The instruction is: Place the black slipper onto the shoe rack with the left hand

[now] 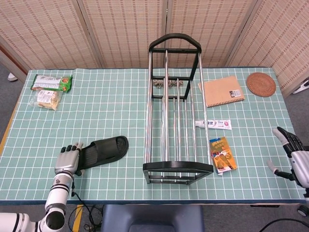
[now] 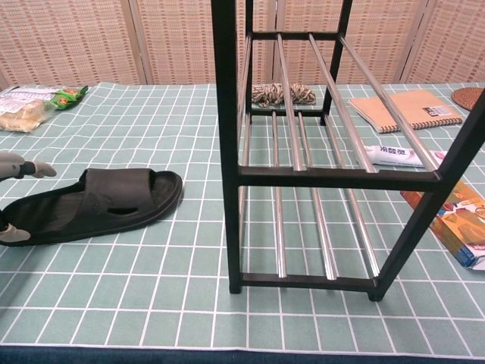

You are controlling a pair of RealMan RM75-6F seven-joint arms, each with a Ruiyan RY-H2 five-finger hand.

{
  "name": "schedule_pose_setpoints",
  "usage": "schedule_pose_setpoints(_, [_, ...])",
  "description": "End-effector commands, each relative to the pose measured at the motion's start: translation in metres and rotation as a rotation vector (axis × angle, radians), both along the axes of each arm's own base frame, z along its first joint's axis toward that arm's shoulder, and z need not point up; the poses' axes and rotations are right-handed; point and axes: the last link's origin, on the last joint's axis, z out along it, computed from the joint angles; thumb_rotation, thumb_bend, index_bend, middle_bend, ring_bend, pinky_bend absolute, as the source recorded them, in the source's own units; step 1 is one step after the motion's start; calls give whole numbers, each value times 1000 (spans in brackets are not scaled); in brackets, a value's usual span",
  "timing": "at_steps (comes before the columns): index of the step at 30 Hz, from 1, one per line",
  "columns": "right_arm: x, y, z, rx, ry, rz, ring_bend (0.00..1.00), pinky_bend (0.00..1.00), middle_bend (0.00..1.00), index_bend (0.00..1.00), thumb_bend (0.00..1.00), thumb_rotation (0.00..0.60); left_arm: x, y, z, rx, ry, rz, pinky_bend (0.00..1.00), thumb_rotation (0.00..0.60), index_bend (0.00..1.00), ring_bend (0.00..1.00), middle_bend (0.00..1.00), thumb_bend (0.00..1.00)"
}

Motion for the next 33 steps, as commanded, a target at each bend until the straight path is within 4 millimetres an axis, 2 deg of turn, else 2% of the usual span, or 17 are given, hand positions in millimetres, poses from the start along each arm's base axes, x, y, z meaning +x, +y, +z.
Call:
schedule_pose_setpoints(1, [0, 1, 0, 1, 1, 1, 0, 0, 0, 0, 325, 600, -2, -2, -1, 8, -4, -1, 0, 600, 0, 0, 0, 256])
schedule_pose_setpoints(33, [-2, 0, -1, 7, 9, -12, 0, 0, 0, 0, 326, 600, -23, 19, -21, -8, -51, -19, 0, 600, 0, 0, 0, 256])
